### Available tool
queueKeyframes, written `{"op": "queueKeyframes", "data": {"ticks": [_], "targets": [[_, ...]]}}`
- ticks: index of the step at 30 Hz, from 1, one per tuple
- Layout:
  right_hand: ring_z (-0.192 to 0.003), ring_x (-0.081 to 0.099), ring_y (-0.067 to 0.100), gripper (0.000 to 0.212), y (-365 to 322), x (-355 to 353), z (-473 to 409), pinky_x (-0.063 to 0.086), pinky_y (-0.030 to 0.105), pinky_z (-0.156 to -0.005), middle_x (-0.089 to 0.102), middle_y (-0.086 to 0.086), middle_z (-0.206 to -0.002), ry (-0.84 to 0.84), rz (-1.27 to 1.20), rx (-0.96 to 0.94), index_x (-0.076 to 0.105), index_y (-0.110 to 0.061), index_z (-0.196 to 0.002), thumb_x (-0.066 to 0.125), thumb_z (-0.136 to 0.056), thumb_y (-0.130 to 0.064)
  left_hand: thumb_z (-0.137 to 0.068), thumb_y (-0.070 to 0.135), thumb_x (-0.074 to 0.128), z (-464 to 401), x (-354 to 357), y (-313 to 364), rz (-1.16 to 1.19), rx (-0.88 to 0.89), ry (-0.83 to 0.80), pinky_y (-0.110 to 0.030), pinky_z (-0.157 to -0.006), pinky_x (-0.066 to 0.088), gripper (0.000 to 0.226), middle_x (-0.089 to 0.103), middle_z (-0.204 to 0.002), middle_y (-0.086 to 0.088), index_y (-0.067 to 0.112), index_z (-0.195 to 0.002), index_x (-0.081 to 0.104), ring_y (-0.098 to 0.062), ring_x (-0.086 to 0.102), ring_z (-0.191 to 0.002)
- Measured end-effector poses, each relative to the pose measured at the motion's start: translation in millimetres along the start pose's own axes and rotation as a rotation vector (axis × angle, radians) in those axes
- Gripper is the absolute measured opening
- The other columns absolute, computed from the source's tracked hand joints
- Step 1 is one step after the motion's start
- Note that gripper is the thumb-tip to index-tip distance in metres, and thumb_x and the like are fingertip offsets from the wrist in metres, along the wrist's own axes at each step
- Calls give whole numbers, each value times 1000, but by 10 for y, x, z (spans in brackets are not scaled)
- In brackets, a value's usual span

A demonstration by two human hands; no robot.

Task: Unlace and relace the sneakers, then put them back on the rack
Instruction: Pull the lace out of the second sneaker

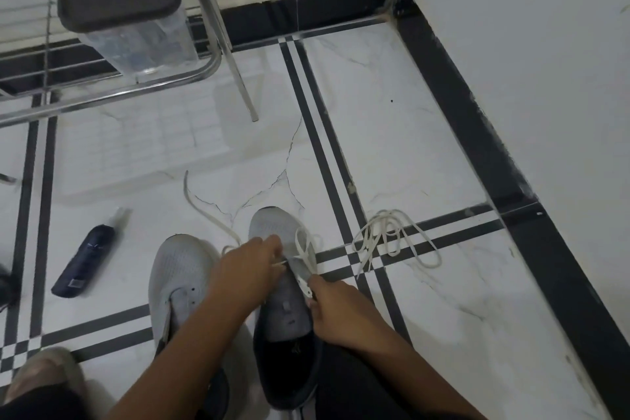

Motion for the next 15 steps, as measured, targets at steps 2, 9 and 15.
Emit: {"op": "queueKeyframes", "data": {"ticks": [2, 9, 15], "targets": [[-92, 61, 31, 21, -8, 9, 2, 36, 30, -64, 63, 11, -100, -7, 22, 18, 47, -15, -112, 43, -95, -26, -95, 30, 51, 0, 17, 123, -161, 17, 93, -32, -71, 45, 12, 52, -96, 2, 21, -103, 49, -25, 62, -84], [-95, 61, 31, 29, 8, 25, 22, 35, 29, -65, 63, 11, -105, -34, 38, 24, 46, -16, -122, 43, -94, -26, -30, 2, 91, 41, 49, 173, -287, 267, 181, -22, -35, 35, 47, 47, -59, -3, 13, -57, 53, -17, 40, -30], [-93, 61, 31, 27, 58, 34, 32, 36, 31, -65, 64, 11, -99, -27, 6, 37, 45, -17, -117, 42, -93, -27, -43, 2, 86, 101, 67, 142, -214, 330, 298, -28, -40, 38, 38, 48, -64, -5, 11, -63, 54, -20, 46, -43]]}}
Point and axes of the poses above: each hand's wrist, its own z-axis away from the middle knuckle, its own x-axis out of the palm, y = z × x, the point moved 6 cm from there along -z, towards the middle knuckle
